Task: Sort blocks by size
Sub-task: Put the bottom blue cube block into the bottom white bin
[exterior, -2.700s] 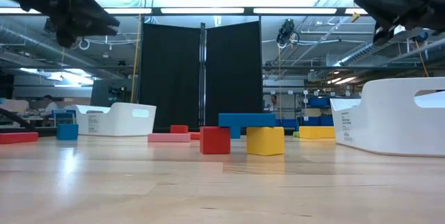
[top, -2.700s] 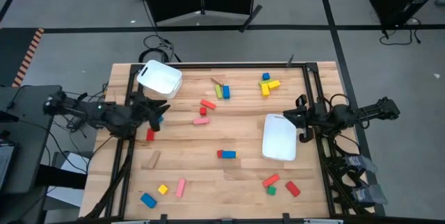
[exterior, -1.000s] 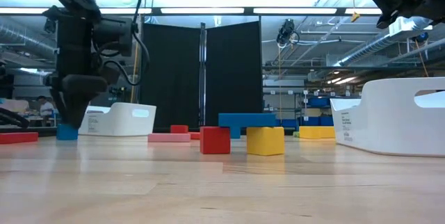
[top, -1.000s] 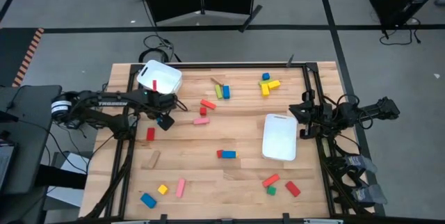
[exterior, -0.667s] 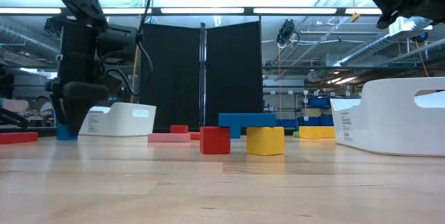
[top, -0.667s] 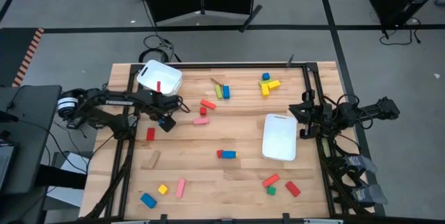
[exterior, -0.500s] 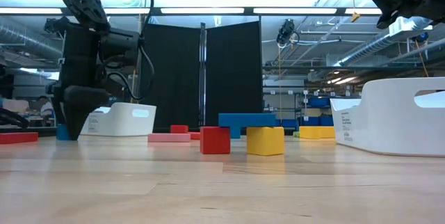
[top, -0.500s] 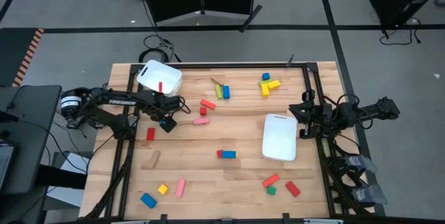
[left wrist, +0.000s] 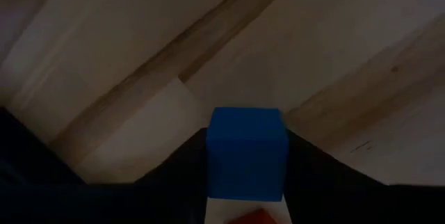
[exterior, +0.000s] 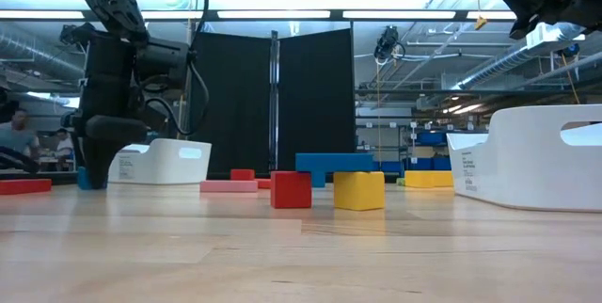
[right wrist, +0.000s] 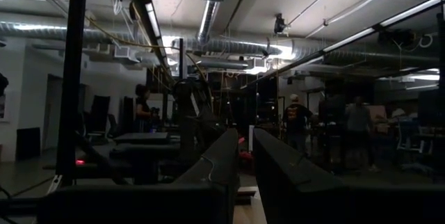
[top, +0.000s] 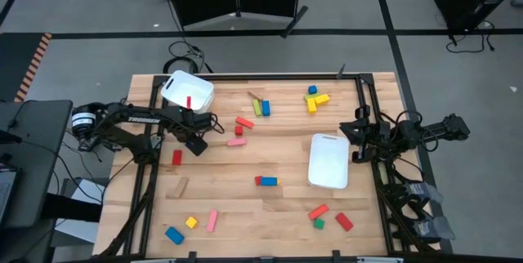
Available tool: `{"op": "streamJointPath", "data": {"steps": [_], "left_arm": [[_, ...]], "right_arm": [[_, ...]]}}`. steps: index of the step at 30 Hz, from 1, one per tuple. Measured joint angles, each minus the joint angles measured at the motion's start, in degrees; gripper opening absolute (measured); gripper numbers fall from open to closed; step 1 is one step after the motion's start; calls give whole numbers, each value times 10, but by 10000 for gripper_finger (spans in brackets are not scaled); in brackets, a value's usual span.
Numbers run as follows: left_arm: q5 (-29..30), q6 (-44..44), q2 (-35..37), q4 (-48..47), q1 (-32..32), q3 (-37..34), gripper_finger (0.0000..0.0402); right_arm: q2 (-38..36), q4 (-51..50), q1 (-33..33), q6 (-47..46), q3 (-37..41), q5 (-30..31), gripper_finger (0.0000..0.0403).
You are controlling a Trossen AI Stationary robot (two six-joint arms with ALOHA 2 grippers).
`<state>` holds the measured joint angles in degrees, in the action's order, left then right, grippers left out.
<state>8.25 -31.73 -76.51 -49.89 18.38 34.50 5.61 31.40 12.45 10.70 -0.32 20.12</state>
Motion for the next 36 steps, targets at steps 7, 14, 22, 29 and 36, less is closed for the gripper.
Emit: {"op": "streamJointPath", "data": {"steps": [7, 14, 22, 29, 36], "left_arm": [[11, -2, 16, 104, -37, 46, 140], [10, 15, 16, 307, -123, 134, 140], [-2, 66, -150, 611, -211, 217, 140], [-62, 115, -340, 724, -223, 382, 140], [-105, 133, -488, 721, -222, 549, 140]], "right_arm": [[0, -1, 0, 0, 0, 0, 57], [0, -3, 0, 0, 0, 2, 57], [0, 36, 0, -5, 0, 22, 57], [0, 73, 1, -21, 0, 22, 57], [0, 76, 2, -21, 0, 23, 57]]}}
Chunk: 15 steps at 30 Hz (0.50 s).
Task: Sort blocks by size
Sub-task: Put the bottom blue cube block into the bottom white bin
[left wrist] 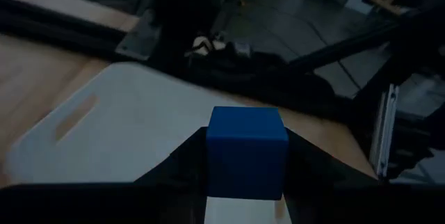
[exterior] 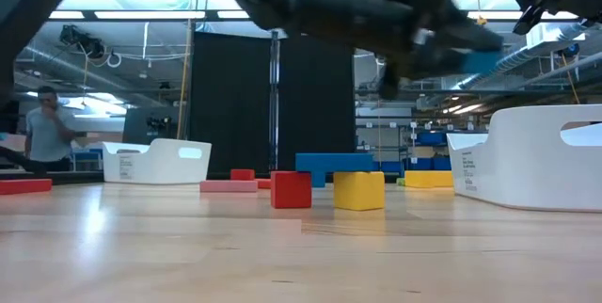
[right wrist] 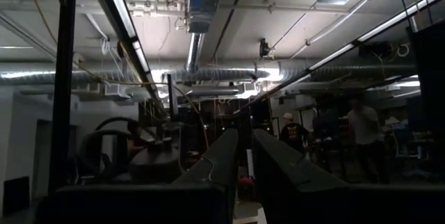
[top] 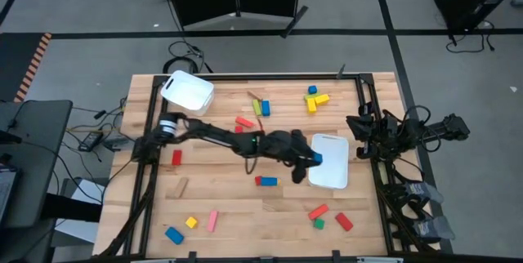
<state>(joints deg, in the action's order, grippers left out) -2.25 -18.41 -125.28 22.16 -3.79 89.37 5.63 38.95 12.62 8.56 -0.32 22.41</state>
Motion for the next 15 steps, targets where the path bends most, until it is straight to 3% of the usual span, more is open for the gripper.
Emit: {"op": "streamJointPath", "data": {"steps": [8, 15], "left_arm": [[-24, -4, -80, -48, 2, 92, 148], [-50, -25, -93, -54, 10, 100, 325]], "right_arm": [[0, 0, 0, 0, 0, 0, 57], [0, 0, 0, 0, 0, 0, 57]]}}
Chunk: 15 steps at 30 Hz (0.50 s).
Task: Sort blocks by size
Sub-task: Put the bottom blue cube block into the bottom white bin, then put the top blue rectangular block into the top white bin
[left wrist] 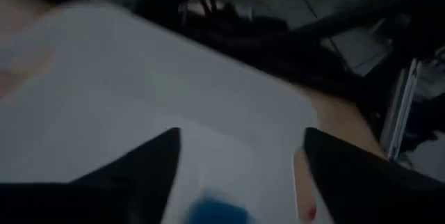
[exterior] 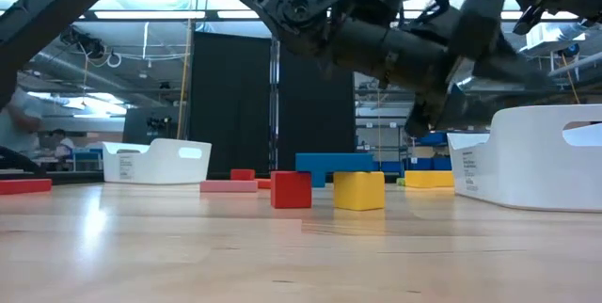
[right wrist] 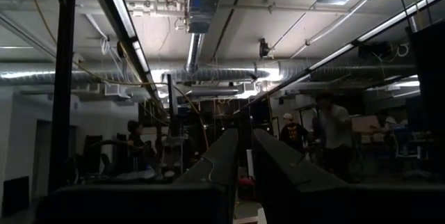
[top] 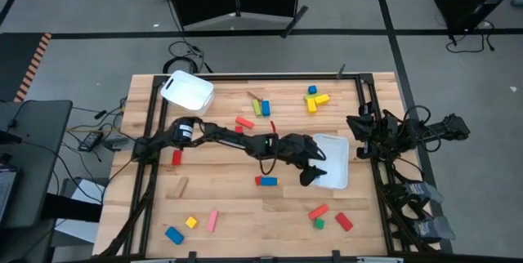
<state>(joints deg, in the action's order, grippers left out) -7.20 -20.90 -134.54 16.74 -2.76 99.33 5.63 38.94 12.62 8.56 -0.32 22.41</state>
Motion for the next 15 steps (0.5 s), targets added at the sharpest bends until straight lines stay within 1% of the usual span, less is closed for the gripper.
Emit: {"op": "streamJointPath", "data": {"steps": [2, 3, 5, 7, 10, 12, 15], "left_arm": [[5, -3, 8, 1, 1, 0, 355], [14, -1, 14, 3, 1, 0, 363], [40, 16, 36, 8, 0, -13, 367], [83, 40, 78, 19, -7, -45, 358], [126, 70, 158, 44, -13, -119, 331], [133, 71, 216, 66, -12, -187, 310], [159, 72, 303, 121, -12, -301, 282]], "right_arm": [[0, 0, 0, 0, 0, 0, 57], [0, 0, 0, 0, 0, 0, 57], [0, -2, 0, 0, 0, 0, 57], [0, -14, 0, 0, 0, 2, 57], [9, -33, 0, -5, 0, 54, 57], [23, -33, 0, -11, 0, 89, 57], [53, -39, -4, -12, -8, 102, 59]]}}
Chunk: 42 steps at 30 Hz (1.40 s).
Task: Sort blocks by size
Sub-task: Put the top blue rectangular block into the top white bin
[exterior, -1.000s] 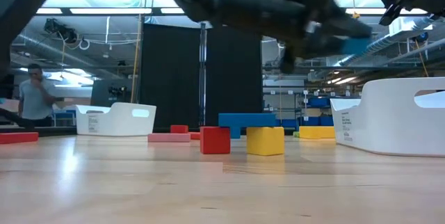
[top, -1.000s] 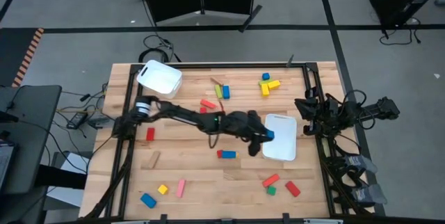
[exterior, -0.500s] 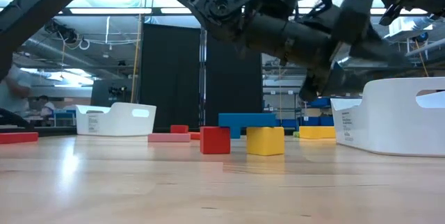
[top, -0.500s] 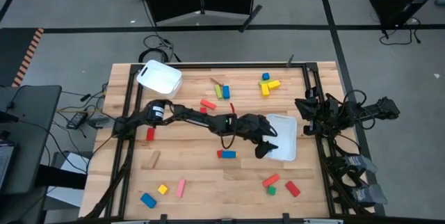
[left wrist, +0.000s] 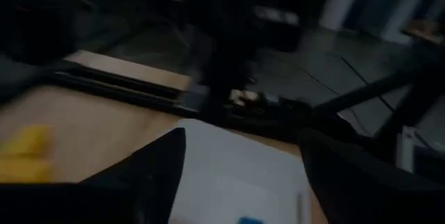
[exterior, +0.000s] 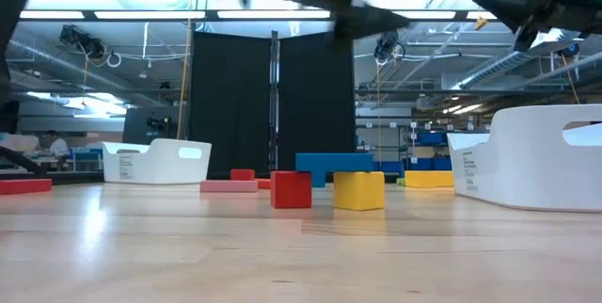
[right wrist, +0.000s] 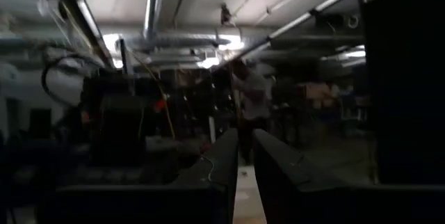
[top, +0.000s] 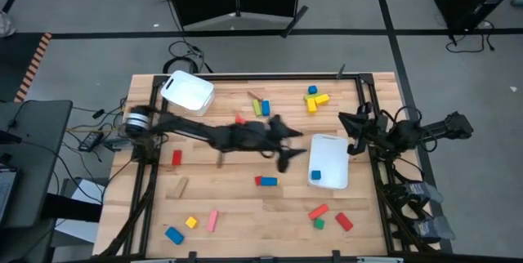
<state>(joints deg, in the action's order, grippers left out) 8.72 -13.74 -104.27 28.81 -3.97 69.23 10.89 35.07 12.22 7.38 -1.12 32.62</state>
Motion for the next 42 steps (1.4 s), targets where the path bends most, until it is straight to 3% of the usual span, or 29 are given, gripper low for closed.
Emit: {"op": "streamJointPath", "data": {"steps": [8, 15, 24, 30, 36, 42], "left_arm": [[112, -4, 224, 138, -22, -280, 236], [166, -35, 374, 165, -34, -427, 234], [178, -45, 482, 167, -36, -495, 234], [179, -43, 540, 165, -40, -524, 234], [178, -33, 583, 157, -53, -550, 234], [178, -31, 624, 156, -63, -579, 234]], "right_arm": [[162, -18, -34, -88, -76, 23, 72], [386, -107, -91, -176, -216, 12, 78], [677, -405, -194, -267, -521, -95, 78], [828, -532, -236, -296, -680, -133, 86], [929, -631, -263, -349, -782, -144, 152], [1005, -664, -290, -404, -829, -189, 241]]}}
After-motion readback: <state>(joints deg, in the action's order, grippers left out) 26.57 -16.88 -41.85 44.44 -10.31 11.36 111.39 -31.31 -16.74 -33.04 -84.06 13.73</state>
